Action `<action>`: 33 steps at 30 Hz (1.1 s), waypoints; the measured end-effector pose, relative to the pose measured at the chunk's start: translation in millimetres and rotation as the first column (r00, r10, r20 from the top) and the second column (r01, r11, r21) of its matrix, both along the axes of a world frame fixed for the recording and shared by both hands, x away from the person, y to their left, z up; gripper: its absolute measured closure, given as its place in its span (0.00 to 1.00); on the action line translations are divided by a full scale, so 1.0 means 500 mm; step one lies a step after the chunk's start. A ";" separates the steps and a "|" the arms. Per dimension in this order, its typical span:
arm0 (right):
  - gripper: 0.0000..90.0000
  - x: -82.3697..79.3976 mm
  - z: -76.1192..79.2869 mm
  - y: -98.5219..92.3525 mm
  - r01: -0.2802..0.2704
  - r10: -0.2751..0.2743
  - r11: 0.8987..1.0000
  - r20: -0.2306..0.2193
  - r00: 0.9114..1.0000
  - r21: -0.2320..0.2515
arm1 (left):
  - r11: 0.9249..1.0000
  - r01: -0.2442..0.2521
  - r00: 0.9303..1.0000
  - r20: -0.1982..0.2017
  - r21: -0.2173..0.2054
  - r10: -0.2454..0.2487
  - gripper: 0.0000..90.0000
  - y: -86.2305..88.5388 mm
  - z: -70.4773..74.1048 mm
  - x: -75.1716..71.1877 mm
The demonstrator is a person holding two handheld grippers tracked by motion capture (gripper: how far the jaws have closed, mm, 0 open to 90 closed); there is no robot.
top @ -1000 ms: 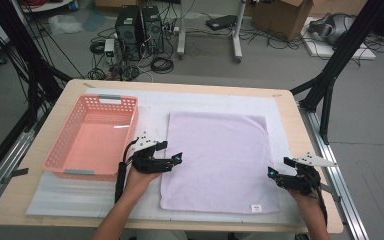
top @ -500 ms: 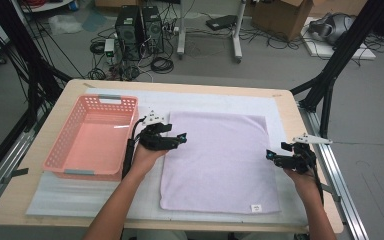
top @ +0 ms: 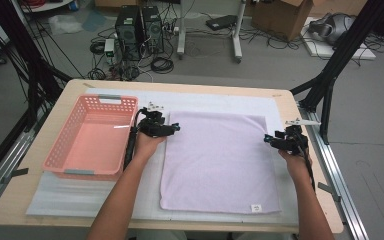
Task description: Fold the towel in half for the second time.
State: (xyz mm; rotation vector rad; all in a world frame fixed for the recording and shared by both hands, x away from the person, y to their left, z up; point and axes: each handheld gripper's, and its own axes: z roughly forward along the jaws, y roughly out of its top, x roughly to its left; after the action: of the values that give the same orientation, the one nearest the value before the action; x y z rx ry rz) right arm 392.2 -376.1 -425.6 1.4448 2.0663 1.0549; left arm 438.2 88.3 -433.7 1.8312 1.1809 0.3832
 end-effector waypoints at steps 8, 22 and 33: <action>0.51 0.035 -0.026 0.006 0.061 -0.062 0.997 -0.040 0.997 -0.040 | 0.998 0.034 0.998 -0.047 0.043 -0.032 0.42 -0.028 -0.031 0.023; 0.92 0.045 -0.033 0.025 0.022 -0.025 0.999 -0.083 0.996 -0.041 | 0.993 -0.002 1.000 0.002 0.115 0.002 0.70 -0.038 -0.035 0.018; 0.96 0.044 -0.019 0.031 0.053 -0.052 0.995 0.016 0.999 -0.087 | 0.998 -0.055 0.998 0.008 -0.030 0.055 0.94 -0.021 0.003 0.019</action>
State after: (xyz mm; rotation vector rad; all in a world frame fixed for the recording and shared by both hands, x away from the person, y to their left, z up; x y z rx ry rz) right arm 414.2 -360.4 -435.3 1.4366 2.0280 0.9396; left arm 447.6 77.7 -432.3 1.7727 1.2267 0.4030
